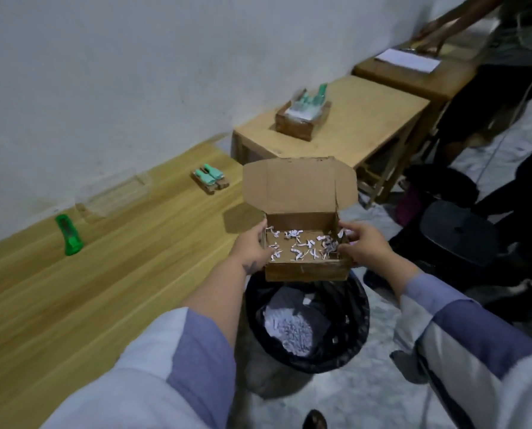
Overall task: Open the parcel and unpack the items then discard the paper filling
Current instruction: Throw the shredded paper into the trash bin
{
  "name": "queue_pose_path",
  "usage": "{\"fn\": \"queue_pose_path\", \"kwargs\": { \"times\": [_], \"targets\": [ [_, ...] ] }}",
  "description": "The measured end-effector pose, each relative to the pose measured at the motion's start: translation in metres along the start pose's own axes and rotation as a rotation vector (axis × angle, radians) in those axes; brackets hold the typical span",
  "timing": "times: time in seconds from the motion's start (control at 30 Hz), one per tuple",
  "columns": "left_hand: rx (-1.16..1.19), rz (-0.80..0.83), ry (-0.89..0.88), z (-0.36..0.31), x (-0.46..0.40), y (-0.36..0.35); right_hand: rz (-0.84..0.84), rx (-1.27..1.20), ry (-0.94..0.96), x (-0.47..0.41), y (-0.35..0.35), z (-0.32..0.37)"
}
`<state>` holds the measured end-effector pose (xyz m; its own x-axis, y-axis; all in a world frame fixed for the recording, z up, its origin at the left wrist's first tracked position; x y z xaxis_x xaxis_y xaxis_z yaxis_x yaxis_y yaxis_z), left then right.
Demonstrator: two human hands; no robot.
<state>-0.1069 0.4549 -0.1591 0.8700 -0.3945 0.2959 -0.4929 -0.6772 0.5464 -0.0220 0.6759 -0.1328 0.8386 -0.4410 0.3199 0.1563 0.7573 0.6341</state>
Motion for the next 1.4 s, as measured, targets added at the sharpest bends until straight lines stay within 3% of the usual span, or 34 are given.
{"fn": "queue_pose_path", "kwargs": {
  "times": [0.2, 0.37, 0.7, 0.9, 1.1, 1.4],
  "targets": [
    [-0.022, 0.119, 0.03, -0.021, -0.024, -0.094, 0.026, 0.042, -0.105, -0.015, 0.048, -0.081],
    [-0.078, 0.222, 0.109, 0.0, -0.038, -0.146, 0.069, 0.042, -0.197, -0.027, 0.036, -0.139],
    [-0.066, 0.333, 0.412, 0.178, -0.102, -0.245, 0.27, 0.097, -0.295, -0.104, -0.116, -0.278],
    [-0.032, 0.321, 0.453, 0.271, -0.142, -0.297, 0.363, 0.111, -0.276, -0.159, -0.212, -0.34],
    [-0.082, 0.325, 0.461, 0.276, -0.139, -0.31, 0.426, 0.127, -0.278, -0.161, -0.23, -0.339],
    [-0.072, 0.266, 0.409, 0.137, -0.084, -0.222, 0.418, 0.195, -0.169, -0.112, -0.12, -0.217]
  ]
}}
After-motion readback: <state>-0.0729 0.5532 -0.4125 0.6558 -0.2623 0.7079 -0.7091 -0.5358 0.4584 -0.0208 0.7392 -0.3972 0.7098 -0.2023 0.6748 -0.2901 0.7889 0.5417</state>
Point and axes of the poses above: each hand's wrist, its own x-axis away from the middle knuckle, its own y-axis out of the back of the hand, z = x × y, the point moved 6 cm from there along -x, towards the middle knuckle, and after that the axes turned 1 degree about y, right-handed, at the moved point
